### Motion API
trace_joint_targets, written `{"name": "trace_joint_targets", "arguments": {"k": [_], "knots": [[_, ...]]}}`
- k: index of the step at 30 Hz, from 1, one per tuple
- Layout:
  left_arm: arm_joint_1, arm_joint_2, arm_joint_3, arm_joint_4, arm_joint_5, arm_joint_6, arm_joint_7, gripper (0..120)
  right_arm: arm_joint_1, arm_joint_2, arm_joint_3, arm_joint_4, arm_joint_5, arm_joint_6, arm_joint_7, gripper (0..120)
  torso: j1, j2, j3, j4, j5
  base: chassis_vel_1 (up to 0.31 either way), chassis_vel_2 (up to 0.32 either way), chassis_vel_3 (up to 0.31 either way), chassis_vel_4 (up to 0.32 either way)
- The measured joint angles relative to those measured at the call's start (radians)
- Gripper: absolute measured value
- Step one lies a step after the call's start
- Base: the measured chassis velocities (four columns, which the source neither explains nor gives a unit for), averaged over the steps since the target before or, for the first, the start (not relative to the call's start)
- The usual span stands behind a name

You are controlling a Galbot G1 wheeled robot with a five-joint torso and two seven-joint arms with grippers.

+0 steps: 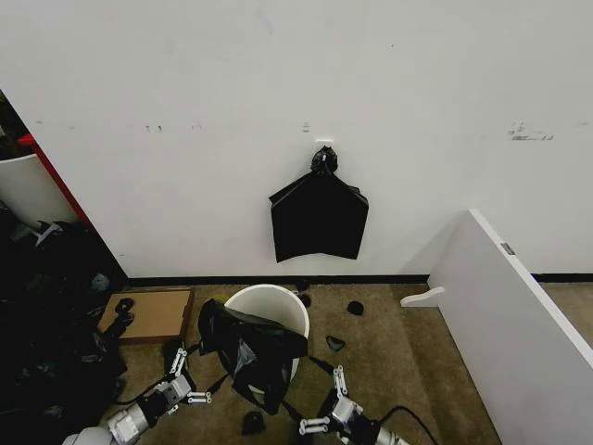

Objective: Place the garbage bag over the trash bin.

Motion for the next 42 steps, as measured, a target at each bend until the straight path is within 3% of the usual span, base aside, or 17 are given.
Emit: {"name": "trace_joint_targets", "arguments": {"k": [7,11,15,17,20,31,38,40,42], "knots": [[0.001,0.011,-0.055,0.024,-0.053,-0.019,0.107,100,0.052,0.003,-0.017,-0.020,0.011,-0.026,0.011,100,0.000,0.000,0.000,0.0003,-0.0001,0.000,0.000,0.000,0.000],[-0.037,0.016,-0.099,0.067,-0.151,-0.046,0.263,100,0.096,0.014,-0.032,-0.051,0.019,-0.038,0.019,100,0.000,0.000,0.000,-0.0001,-0.0002,0.000,0.000,0.000,0.000],[-0.061,0.018,-0.134,0.088,-0.225,-0.047,0.354,100,0.112,0.014,-0.038,-0.065,0.025,-0.043,0.023,100,0.000,0.000,0.000,0.0000,0.0000,0.000,0.000,0.000,0.000],[-0.080,0.016,-0.168,0.107,-0.308,-0.037,0.480,100,0.124,0.012,-0.038,-0.079,0.025,-0.044,0.022,100,0.000,0.000,0.000,0.0000,0.0001,0.000,0.000,0.000,0.000],[-0.098,0.015,-0.198,0.139,-0.365,-0.026,0.575,100,0.135,0.010,-0.038,-0.092,0.025,-0.044,0.021,100,0.000,0.000,0.000,0.0001,-0.0002,0.000,0.000,0.000,0.000],[-0.124,0.015,-0.218,0.200,-0.375,-0.046,0.570,100,0.167,0.006,-0.037,-0.109,0.059,-0.048,-0.001,100,0.000,0.000,0.000,0.0001,-0.0001,0.000,0.000,0.000,0.000],[-0.148,0.028,-0.297,0.249,-0.406,-0.046,0.588,100,0.161,-0.046,-0.016,-0.034,0.254,-0.094,-0.091,100,0.000,0.000,0.000,-0.0001,0.0000,0.000,0.000,0.000,0.000],[-0.150,0.035,-0.327,0.262,-0.417,-0.047,0.553,100,0.156,-0.065,-0.016,0.007,0.341,-0.145,-0.096,100,0.000,0.000,0.000,-0.0001,0.0001,0.000,0.000,0.000,0.000],[-0.140,0.038,-0.335,0.257,-0.481,-0.047,0.478,100,0.172,-0.093,-0.043,0.072,0.432,-0.260,0.019,100,0.000,0.000,0.000,-0.0002,0.0001,0.000,0.000,0.000,0.000]]}}
